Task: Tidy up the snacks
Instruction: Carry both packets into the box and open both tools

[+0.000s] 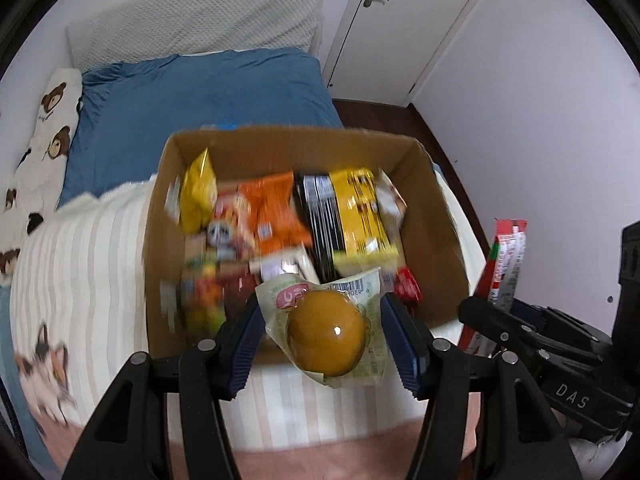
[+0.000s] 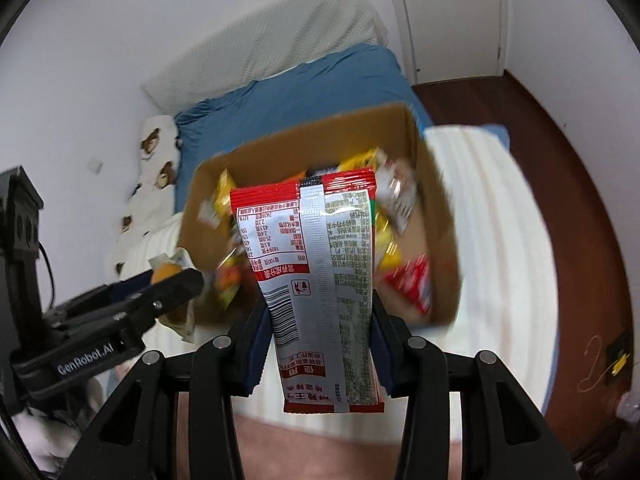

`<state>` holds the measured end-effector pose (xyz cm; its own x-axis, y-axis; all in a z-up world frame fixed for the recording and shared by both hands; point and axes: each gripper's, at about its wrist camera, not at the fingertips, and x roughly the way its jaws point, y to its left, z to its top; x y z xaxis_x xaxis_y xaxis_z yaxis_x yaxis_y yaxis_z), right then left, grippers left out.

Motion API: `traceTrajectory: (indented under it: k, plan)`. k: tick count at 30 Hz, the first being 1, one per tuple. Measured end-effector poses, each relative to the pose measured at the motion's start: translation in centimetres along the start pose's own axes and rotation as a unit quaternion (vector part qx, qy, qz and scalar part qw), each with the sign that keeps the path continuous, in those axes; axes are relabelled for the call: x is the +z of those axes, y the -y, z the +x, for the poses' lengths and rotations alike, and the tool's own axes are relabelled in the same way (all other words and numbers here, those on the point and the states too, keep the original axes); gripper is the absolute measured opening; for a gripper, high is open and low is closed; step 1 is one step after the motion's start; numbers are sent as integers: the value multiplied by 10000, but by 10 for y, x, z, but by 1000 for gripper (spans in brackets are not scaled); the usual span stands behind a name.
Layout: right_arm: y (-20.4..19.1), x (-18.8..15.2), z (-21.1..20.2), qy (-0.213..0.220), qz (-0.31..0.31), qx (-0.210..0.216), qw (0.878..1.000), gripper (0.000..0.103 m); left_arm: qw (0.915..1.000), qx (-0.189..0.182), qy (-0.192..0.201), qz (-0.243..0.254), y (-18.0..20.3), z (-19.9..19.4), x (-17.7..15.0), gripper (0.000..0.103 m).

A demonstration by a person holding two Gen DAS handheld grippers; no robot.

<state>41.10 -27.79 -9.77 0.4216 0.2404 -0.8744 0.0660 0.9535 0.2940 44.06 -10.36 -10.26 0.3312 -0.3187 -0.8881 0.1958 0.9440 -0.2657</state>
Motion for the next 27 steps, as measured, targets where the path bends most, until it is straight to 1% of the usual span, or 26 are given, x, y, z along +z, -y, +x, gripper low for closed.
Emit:
traceTrajectory:
  k: [2, 4, 8, 10, 13, 16, 17, 18, 19, 20, 21, 27]
  plan:
    - [7, 19, 14, -63, -9, -168, 9998, 46, 9999, 42, -154, 15, 0, 19, 23, 56]
    - [14, 40, 36, -229, 9, -361, 9991, 46, 9994, 100, -343, 18, 0, 41, 42, 56]
    - [27, 62, 80, -547, 20, -652, 9964, 46, 9967, 157, -798, -16, -3, 88, 66, 56]
    - [31, 65, 105, -714, 42, -754, 9946, 46, 9946, 185, -1019, -27, -6, 111, 72, 56]
    - [38, 65, 126, -905, 58, -821, 9925, 47, 9910, 155, -1329, -38, -11, 140, 78, 58]
    - [48, 64, 149, -1283, 225, -746, 9887, 49, 9865, 160, -1623, -113, -17, 160, 78, 58]
    - [50, 63, 153, -1399, 272, -732, 9871, 54, 9853, 167, -1690, -153, -20, 164, 78, 59]
    - [51, 61, 155, -1435, 262, -771, 9863, 64, 9848, 189, -1718, -176, -23, 167, 78, 62]
    - [50, 61, 157, -1443, 227, -786, 9862, 73, 9848, 268, -1711, -161, -25, 169, 78, 76]
    - [49, 61, 157, -1430, 197, -758, 9866, 89, 9850, 327, -1690, -133, -26, 169, 78, 92]
    - [48, 61, 157, -1409, 210, -674, 9875, 91, 9854, 330, -1660, -167, -27, 168, 77, 95]
    - [40, 61, 157, -1405, 149, -771, 9870, 93, 9869, 176, -1580, -268, -32, 154, 68, 96]
